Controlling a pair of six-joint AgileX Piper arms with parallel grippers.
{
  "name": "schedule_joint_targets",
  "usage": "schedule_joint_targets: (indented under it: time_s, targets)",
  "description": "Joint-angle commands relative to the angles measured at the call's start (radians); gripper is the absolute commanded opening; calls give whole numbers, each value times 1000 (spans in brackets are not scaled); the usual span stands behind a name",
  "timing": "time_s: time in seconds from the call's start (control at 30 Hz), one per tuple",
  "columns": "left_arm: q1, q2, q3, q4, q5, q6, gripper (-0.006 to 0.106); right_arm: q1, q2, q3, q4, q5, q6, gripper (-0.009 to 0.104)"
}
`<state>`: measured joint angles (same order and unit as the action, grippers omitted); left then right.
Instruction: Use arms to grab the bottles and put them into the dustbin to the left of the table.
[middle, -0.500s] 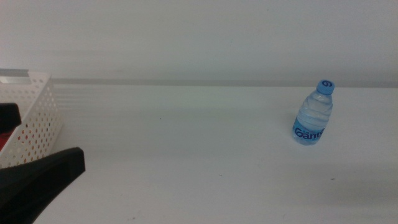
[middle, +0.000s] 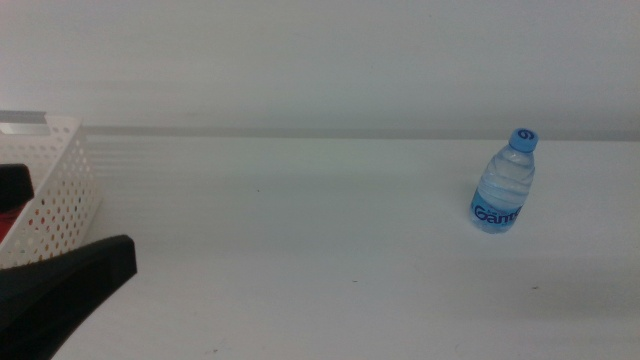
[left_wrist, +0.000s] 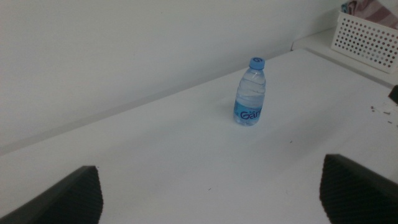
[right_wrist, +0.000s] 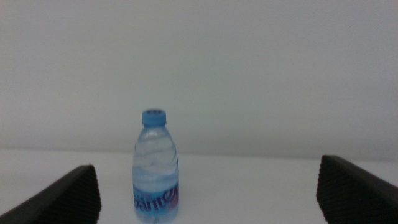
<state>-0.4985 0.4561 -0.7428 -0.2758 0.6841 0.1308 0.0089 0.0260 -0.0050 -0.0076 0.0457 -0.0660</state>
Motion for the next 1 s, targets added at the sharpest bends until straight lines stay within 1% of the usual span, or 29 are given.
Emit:
schedule_joint_targets:
  time_s: [0.0, 0.1, 0.43, 0.63, 0.73, 0.83, 0.97]
  targets:
    - [-10, -3, -5, -3, -18, 0, 94, -8, 68, 44, -6, -17, -2, 93]
    - [-10, -3, -5, -3, -18, 0, 94, -8, 204, 44, -6, -88, -3, 93]
    - [-10, -3, -5, -3, -21, 0, 94, -8, 701, 42, -6, -469, -6, 93]
    - [-10, -3, -5, -3, -21, 0, 94, -8, 979, 40, -6, -730, -13, 93]
    - [-10, -3, -5, -3, -21, 0, 94, -8, 1121, 40, -6, -886, -13, 93]
    - [-10, -3, -5, -3, -21, 0, 94, -8, 1254, 38, -13, -1037, 23, 93]
    - [-10, -3, -5, -3, -21, 0, 94, -8, 1393, 12, 0, -1149, 44, 93]
